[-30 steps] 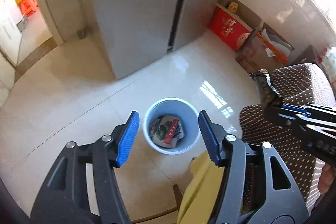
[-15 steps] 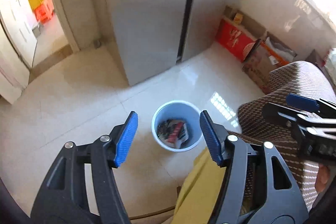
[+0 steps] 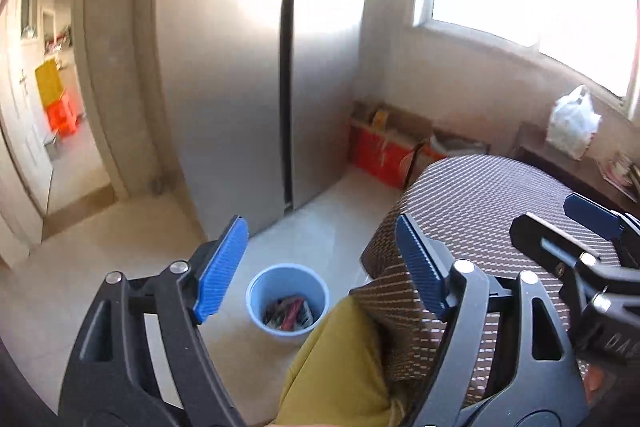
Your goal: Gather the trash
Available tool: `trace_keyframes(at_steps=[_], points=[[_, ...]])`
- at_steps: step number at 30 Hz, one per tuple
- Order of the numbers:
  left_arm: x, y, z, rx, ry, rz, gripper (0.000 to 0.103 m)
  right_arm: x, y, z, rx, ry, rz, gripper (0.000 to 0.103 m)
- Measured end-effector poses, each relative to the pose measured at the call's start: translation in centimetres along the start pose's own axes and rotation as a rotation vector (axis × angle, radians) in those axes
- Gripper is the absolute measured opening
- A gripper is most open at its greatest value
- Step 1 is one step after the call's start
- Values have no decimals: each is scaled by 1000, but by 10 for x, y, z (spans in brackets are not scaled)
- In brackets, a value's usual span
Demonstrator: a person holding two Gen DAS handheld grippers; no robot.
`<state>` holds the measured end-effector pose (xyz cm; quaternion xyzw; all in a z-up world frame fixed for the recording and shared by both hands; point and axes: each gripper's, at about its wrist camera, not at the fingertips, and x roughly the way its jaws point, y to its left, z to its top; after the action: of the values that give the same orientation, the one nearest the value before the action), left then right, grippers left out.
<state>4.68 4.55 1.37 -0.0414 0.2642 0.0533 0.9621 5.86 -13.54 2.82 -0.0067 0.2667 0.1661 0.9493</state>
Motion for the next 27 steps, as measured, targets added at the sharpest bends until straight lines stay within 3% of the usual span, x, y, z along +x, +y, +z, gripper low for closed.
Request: trace_keyframes(at_steps=[5,10,27], points=[[-33,-10,0,22,-80,5,81,-34,-3,-9,8,-60,-20,89],[-45,-10,-1,28,-109,-20,82,-50,-5,-15,16,-110,-36,90],[-56,-21,-6,36,-121,-30,82,-69,-7,-27,37,-132,-79,90]])
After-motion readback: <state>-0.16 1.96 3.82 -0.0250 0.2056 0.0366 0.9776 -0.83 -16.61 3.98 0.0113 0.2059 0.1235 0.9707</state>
